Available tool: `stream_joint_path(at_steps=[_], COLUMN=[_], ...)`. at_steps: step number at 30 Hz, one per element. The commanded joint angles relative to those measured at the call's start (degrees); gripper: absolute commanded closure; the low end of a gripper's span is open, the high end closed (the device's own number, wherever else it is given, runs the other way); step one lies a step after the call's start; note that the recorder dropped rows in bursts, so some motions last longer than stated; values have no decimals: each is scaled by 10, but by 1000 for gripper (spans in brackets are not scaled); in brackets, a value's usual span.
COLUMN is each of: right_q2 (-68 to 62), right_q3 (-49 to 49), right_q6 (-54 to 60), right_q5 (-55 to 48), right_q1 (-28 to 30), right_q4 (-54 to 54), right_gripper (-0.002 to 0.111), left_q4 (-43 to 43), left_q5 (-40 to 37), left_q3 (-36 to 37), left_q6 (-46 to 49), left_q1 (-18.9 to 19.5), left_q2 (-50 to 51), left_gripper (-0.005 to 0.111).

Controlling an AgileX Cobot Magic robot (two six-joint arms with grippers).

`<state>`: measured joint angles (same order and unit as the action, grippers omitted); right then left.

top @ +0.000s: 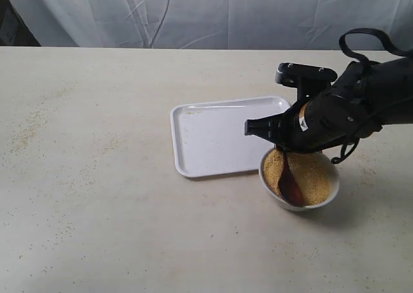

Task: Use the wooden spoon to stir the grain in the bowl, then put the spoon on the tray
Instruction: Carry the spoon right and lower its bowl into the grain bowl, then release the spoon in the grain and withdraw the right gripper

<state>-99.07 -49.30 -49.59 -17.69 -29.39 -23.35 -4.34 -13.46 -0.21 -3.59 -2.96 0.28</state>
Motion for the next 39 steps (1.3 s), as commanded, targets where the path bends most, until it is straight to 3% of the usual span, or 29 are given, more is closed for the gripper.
stream_joint_path(at_steps=[1, 12, 15, 16, 18, 23, 24, 25, 26, 27, 28, 30, 32, 33, 34, 37, 39], right_q2=[-4, -4, -4, -4, -3, 61, 82, 97, 103, 109, 112, 117, 122, 122, 119, 103, 100], right_q3=[3, -8, -8, -8, -10, -43, -58, -70, -74, -76, -76, -76, -76, -81, -89, -114, -117], right_q6=[-34, -46, -46, -46, -46, -44, -32, 13, 40, 99, 134, 218, 398, 542, 612, 752, 788], right_q5=[4, -37, -35, -35, -35, -68, -89, -103, -107, -108, -108, -108, -109, -132, -158, -258, -290], right_q1=[17, 53, 53, 53, 53, 53, 54, 54, 54, 54, 54, 54, 54, 62, 75, 154, 210], right_q4=[-69, -53, -38, -34, -32, -32, -35, -35, -35, -34, -30, -17, 87, 196, 264, 453, 560], right_gripper=[108, 107, 93, 76, 57, 55, 55, 65, 76, 104, 108, 109, 109, 109, 109, 109, 109], left_q4=[-2, -2, -2, -2, -2, -2, -2, -2, -2, -2, -2, -2, -2, -2, -2, -2, -2], left_q5=[2, 2, 2, 2, 2, 2, 2, 2, 2, 2, 2, 2, 2, 2, 2, 2, 2], left_q3=[2, 2, 2, 2, 2, 2, 2, 2, 2, 2, 2, 2, 2, 2, 2, 2, 2], left_q6=[-2, -2, -2, -2, -2, -2, -2, -2, -2, -2, -2, -2, -2, -2, -2, -2, -2], left_q1=[0, 0, 0, 0, 0, 0, 0, 0, 0, 0, 0, 0, 0, 0, 0, 0, 0], left_q2=[-3, -3, -3, -3, -3, -3, -3, -3, -3, -3, -3, -3, -3, -3, -3, -3, -3], left_gripper=[107, 107, 107, 107, 107, 107, 107, 107, 107, 107, 107, 107, 107, 107, 107, 107, 107])
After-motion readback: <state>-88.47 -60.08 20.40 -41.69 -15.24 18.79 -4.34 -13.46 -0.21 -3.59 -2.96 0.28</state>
